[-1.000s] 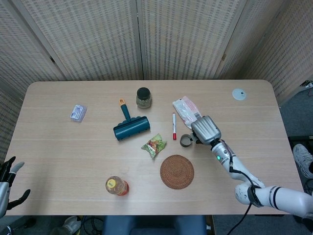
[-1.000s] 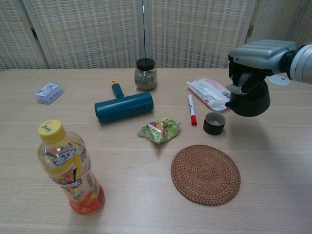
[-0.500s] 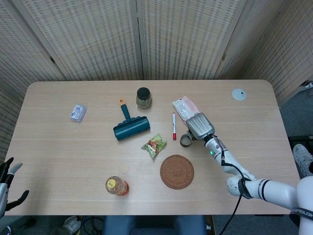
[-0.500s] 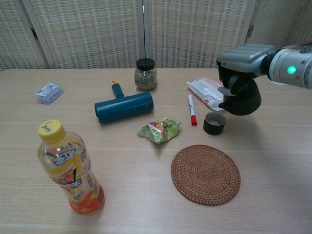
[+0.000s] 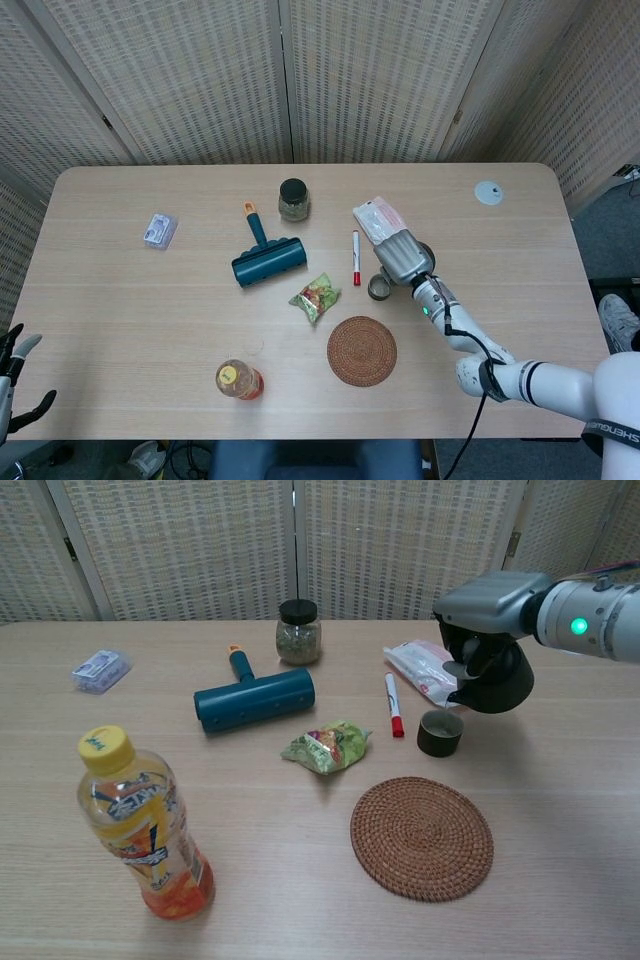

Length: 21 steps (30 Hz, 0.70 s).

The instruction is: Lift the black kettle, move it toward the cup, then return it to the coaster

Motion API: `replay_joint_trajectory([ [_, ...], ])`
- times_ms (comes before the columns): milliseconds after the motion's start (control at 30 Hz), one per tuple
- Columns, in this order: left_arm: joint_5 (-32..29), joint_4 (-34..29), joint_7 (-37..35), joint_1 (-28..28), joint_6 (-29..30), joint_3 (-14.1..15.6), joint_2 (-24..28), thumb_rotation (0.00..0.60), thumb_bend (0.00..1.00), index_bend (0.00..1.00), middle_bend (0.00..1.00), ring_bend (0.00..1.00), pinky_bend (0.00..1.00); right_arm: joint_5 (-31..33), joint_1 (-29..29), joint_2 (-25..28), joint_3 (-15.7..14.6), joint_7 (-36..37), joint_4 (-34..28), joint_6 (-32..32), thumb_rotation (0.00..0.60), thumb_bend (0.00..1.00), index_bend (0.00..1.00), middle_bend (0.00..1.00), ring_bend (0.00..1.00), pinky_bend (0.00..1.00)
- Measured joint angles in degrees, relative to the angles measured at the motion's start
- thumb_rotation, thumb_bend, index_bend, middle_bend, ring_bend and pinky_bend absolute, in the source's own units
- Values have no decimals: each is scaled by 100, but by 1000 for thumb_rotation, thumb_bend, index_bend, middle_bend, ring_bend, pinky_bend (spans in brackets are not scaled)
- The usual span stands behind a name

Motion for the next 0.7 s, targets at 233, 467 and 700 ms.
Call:
replay_joint_trajectory([
  [233,-7,38,-33,28,19,7,-13,600,244,148,26,73,0,141,93,-23,-81,-210,-5,36,530,501,1000,1000,916,550],
  [467,-5,61,-48,37,23,6,-24,600,244,148,26,74,0,275,184,-16,-150,-417,-29,88,533,497,1000,1000,916,550],
  [700,-6,69,-51,45,31,0,-24,600,245,148,26,73,0,373,238,-8,-219,-549,-33,135,533,495,1000,1000,916,550],
])
